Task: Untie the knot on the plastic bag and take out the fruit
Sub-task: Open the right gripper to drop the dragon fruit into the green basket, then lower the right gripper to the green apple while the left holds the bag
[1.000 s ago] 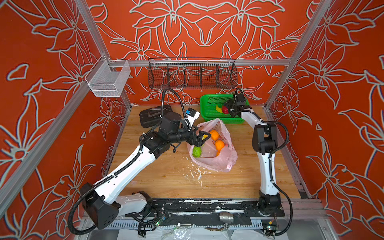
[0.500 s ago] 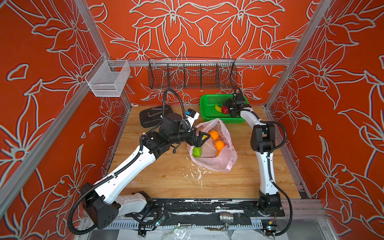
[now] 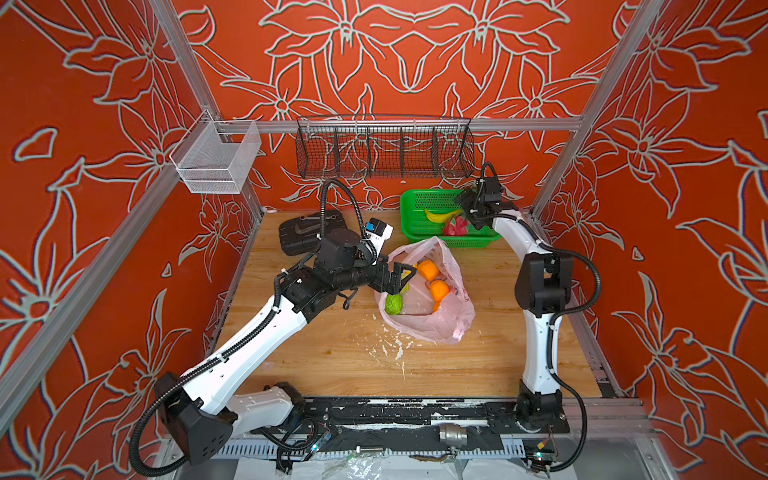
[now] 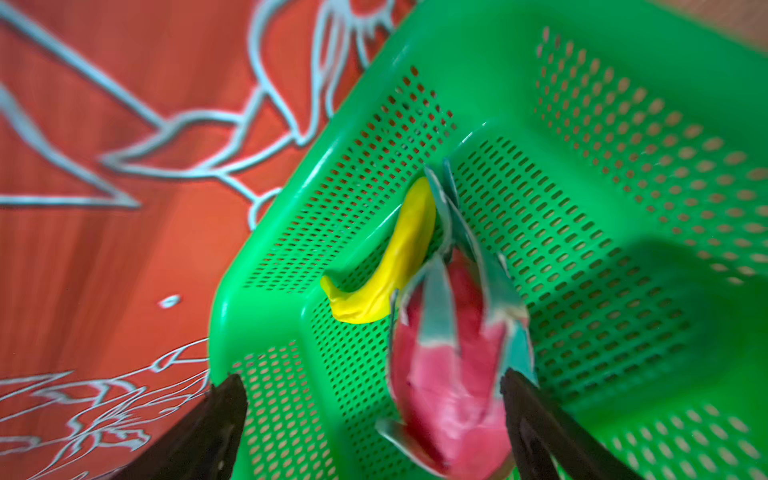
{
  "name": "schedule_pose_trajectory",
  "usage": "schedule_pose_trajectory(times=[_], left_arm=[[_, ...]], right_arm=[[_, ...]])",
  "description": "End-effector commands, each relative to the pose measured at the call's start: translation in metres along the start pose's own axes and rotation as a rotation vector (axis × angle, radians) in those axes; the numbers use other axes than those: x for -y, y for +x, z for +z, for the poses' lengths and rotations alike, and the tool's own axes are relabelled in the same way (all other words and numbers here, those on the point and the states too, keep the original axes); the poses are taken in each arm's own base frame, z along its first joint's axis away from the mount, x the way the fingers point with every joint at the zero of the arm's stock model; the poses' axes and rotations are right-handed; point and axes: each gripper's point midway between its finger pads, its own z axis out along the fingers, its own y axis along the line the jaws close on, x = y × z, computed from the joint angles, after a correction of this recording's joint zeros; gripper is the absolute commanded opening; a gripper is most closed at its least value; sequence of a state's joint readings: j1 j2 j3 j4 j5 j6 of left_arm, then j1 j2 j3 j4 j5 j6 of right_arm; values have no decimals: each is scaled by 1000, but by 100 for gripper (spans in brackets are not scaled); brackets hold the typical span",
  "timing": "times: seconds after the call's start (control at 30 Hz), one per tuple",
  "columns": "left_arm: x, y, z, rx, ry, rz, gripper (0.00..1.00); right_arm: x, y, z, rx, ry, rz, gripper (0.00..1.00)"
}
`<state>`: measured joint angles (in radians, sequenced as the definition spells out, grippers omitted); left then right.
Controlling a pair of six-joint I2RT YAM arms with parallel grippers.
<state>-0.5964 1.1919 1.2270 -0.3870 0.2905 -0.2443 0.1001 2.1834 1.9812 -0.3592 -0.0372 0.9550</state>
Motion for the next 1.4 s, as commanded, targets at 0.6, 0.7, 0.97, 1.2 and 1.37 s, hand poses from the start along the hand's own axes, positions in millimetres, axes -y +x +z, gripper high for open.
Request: schedule_pose_trajectory(times=[0.6, 0.7, 0.97, 1.2, 1.37], left_arm=[[-75, 79, 37, -264, -293, -47, 96], [-82, 83, 42, -269, -319, -59, 96], [-104, 110, 53, -341, -402, -86, 89], [-117, 126, 52, -376, -460, -133, 74], [-117, 131, 54, -385, -454, -153, 61]], right_arm=[[-70, 117, -288, -6, -626, -610, 84], [-71, 155, -298, -113, -674, -654, 79], [-55, 247, -268, -344, -629, -683, 67], [-15, 303, -243, -452, -486, -779, 62], [11, 332, -224, -511, -426, -780, 59]])
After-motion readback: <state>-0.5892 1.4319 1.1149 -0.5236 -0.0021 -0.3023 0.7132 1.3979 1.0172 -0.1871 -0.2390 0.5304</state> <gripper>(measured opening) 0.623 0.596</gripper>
